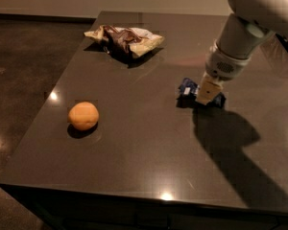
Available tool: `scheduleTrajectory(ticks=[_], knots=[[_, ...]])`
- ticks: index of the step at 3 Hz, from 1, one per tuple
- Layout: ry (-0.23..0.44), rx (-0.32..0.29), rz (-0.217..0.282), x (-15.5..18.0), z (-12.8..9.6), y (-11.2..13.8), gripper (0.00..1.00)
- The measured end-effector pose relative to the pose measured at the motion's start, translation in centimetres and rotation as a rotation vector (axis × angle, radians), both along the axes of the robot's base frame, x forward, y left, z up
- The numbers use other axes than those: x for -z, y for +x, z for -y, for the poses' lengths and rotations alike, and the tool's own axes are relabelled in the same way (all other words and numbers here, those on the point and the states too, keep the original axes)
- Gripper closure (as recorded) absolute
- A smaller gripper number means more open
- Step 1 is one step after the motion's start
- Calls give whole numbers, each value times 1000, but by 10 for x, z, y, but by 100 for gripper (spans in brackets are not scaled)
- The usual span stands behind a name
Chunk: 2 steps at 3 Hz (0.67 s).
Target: Move rxbar blueberry near orange
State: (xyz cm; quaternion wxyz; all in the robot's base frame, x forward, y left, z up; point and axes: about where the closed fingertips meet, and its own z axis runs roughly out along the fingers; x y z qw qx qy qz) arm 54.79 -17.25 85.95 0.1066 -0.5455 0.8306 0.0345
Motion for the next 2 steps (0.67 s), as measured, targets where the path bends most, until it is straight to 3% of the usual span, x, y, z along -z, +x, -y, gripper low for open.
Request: scheduleTrajectory(ticks=[2], knots=[[95, -272, -13, -35, -104, -52, 100]])
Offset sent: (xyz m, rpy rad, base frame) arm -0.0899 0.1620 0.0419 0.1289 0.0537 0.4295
